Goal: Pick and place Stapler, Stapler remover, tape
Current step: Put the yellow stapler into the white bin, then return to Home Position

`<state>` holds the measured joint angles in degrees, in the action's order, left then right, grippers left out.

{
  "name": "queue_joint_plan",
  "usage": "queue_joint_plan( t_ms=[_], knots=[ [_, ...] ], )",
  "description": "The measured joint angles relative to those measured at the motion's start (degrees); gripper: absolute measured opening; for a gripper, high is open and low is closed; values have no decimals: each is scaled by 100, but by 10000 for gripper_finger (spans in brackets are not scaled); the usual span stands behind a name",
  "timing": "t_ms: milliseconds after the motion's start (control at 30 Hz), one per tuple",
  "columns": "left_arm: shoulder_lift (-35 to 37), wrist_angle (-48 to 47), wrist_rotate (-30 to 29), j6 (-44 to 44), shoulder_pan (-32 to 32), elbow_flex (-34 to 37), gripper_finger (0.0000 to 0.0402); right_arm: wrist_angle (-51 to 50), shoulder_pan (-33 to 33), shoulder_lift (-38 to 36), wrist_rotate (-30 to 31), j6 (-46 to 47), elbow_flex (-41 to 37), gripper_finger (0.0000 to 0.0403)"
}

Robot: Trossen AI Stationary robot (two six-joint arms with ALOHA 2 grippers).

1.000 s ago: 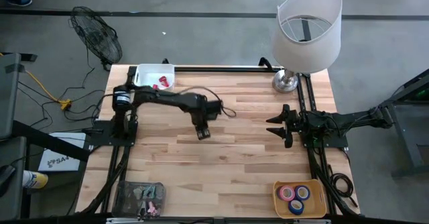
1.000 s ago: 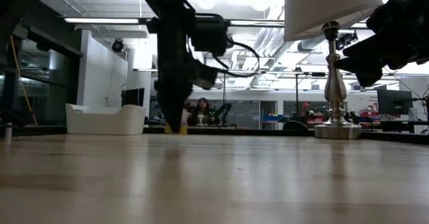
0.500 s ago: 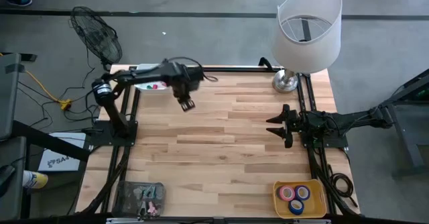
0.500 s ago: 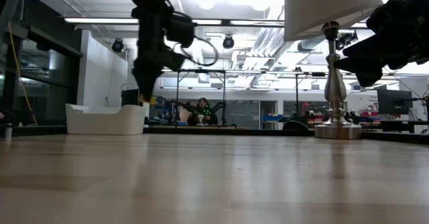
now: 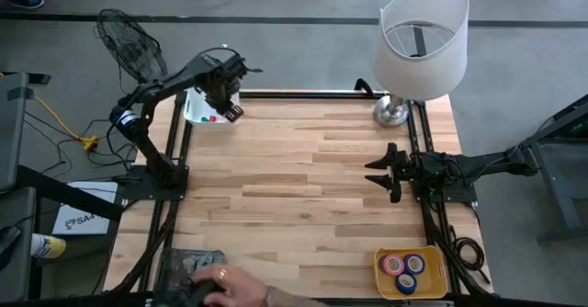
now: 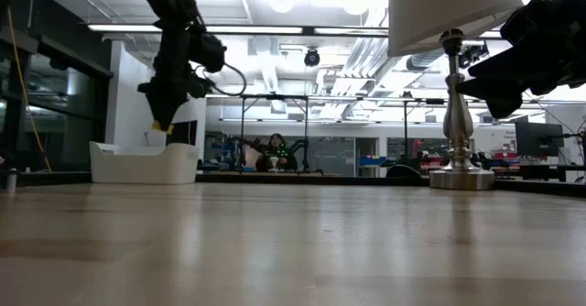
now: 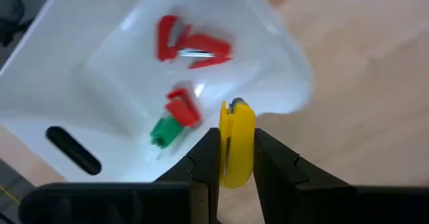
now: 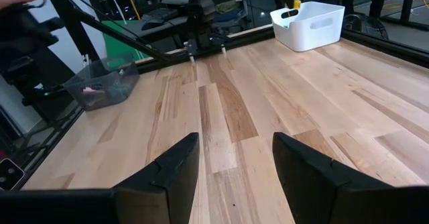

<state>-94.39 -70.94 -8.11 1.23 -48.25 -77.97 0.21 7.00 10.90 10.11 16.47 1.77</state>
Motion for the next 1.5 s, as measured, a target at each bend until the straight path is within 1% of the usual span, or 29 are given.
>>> queue_joint_plan(
  t_ms=[200, 400, 567, 733, 867, 967, 1100, 1333, 1500],
  knots=[
    [0, 46, -12, 50, -587, 0, 62, 0, -1, -1, -1, 0, -1, 181],
    [0, 67, -13, 99, -926, 0, 62, 0, -1, 1, 0, 2, -1, 181],
    [0, 59, -7, 205, -1082, 0, 62, 0, -1, 1, 0, 0, -1, 181],
    [0, 67, 33, 362, -1102, -2, 62, 0, 0, -1, 0, 1, -1, 181],
    [0, 87, 178, 377, -1102, -2, 68, 0, -1, -1, 0, 0, -1, 181],
    [0, 88, 350, 372, -1102, -2, 89, 0, 1, -1, 0, 0, -1, 181],
    [0, 43, 537, 356, -1102, -2, 136, 0, 0, 0, -1, 0, -1, 181],
    [0, -7, 565, 356, -1099, -3, 216, 0, 0, 1, -2, 0, -1, 181],
    [55, -51, 696, 350, -1099, -4, 249, 0, 0, -1, 0, 0, -1, 181]
  ],
)
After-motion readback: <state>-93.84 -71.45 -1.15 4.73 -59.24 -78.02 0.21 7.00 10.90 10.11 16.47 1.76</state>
